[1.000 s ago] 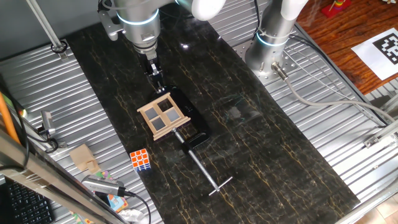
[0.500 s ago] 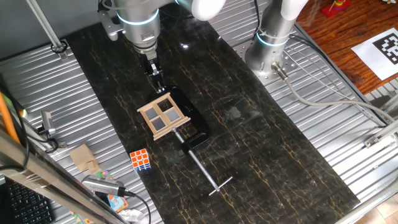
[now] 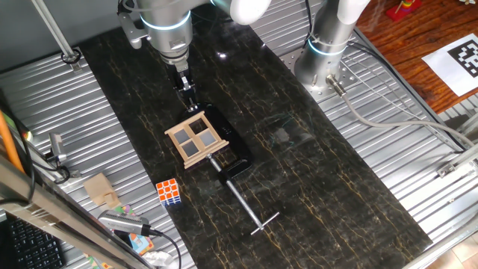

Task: Close a sliding window

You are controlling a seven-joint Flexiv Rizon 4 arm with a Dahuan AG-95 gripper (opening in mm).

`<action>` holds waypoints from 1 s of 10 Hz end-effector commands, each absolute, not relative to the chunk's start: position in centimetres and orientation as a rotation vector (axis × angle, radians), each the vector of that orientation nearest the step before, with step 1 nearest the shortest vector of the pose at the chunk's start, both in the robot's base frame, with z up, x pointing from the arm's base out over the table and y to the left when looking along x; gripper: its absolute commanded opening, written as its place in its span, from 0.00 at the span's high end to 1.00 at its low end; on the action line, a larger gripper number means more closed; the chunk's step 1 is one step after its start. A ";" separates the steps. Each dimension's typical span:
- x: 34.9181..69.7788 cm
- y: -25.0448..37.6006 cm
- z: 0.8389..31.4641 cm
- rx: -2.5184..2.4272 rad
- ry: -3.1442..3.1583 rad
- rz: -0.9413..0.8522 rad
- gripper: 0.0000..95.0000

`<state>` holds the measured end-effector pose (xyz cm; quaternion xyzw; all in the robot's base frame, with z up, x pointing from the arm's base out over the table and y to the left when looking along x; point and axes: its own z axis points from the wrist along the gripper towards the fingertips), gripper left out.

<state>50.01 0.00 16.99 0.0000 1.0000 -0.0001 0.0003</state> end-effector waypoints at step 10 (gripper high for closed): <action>50.0 0.0 16.9 -0.194 3.120 0.045 1.00</action>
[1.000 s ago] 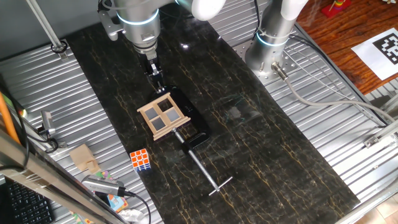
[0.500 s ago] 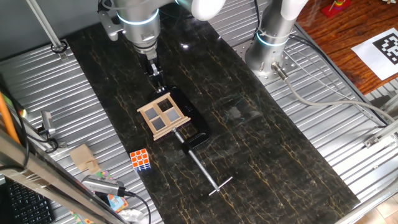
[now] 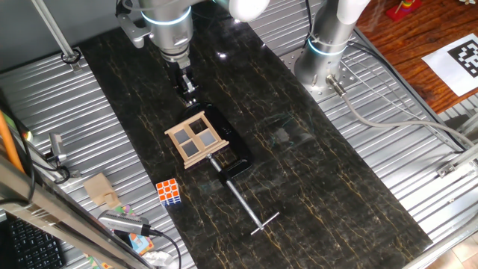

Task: Close a sliding window

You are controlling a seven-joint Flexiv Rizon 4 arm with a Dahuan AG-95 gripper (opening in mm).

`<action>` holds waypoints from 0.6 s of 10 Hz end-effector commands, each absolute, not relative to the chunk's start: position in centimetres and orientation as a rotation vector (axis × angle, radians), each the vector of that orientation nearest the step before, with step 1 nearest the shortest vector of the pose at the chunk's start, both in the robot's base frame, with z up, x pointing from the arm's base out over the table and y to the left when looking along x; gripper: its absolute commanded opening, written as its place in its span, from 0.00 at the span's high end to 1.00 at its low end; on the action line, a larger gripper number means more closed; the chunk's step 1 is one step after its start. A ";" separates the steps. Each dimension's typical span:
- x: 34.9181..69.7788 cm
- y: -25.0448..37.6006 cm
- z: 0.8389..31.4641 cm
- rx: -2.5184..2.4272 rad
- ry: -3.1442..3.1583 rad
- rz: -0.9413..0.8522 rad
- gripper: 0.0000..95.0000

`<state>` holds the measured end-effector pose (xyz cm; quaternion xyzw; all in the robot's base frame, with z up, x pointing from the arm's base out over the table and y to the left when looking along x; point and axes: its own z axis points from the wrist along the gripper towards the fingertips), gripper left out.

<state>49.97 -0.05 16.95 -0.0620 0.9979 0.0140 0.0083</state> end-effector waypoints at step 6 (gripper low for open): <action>50.0 0.0 16.9 -0.198 3.121 0.046 1.00</action>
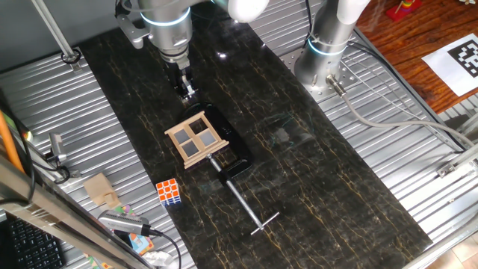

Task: Close a sliding window

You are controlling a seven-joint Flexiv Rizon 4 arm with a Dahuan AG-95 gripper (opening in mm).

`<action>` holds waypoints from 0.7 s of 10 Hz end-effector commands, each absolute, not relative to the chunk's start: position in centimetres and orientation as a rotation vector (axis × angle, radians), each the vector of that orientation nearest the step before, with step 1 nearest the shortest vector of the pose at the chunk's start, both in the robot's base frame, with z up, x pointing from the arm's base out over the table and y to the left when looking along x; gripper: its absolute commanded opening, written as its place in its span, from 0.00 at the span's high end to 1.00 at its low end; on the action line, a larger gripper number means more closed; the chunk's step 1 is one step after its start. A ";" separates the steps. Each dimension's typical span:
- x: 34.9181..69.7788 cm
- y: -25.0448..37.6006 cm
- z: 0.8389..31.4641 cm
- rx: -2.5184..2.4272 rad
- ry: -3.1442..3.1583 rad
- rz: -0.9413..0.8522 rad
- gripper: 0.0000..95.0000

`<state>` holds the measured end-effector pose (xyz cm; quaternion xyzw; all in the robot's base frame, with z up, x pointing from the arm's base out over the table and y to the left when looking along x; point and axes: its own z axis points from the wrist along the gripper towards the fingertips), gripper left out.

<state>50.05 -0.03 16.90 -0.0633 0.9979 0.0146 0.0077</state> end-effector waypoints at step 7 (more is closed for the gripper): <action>50.4 -0.1 15.0 -0.167 3.125 0.063 1.00</action>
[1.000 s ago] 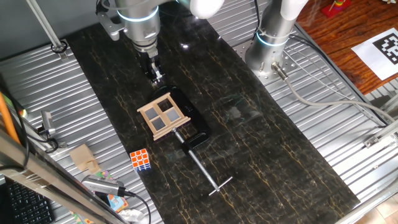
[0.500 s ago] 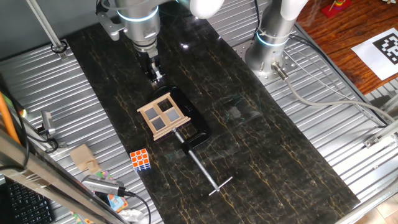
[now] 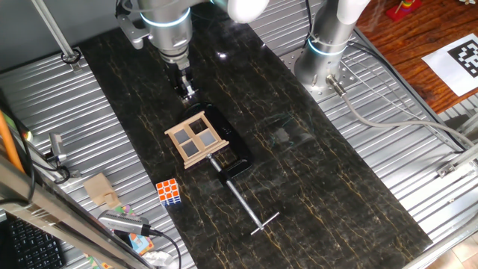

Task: Close a sliding window

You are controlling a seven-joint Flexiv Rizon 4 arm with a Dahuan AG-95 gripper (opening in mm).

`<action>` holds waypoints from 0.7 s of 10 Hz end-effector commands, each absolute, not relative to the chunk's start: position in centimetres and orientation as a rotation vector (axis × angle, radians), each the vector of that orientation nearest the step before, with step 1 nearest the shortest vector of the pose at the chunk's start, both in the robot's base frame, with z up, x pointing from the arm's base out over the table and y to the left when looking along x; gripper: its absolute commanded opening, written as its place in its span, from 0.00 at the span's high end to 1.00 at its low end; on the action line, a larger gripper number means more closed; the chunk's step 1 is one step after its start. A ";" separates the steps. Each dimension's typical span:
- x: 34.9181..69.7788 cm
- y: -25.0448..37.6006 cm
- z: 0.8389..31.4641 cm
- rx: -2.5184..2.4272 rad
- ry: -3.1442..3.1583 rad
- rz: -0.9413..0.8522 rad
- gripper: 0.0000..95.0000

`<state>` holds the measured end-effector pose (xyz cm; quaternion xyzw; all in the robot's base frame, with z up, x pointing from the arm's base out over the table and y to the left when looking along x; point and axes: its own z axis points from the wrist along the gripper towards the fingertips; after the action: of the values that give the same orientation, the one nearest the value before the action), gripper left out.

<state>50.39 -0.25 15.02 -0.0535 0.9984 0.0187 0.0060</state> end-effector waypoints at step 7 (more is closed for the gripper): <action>49.5 3.5 8.1 -0.197 3.129 0.085 1.00</action>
<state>49.60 3.60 7.70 -0.0610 0.9978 0.0276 0.0014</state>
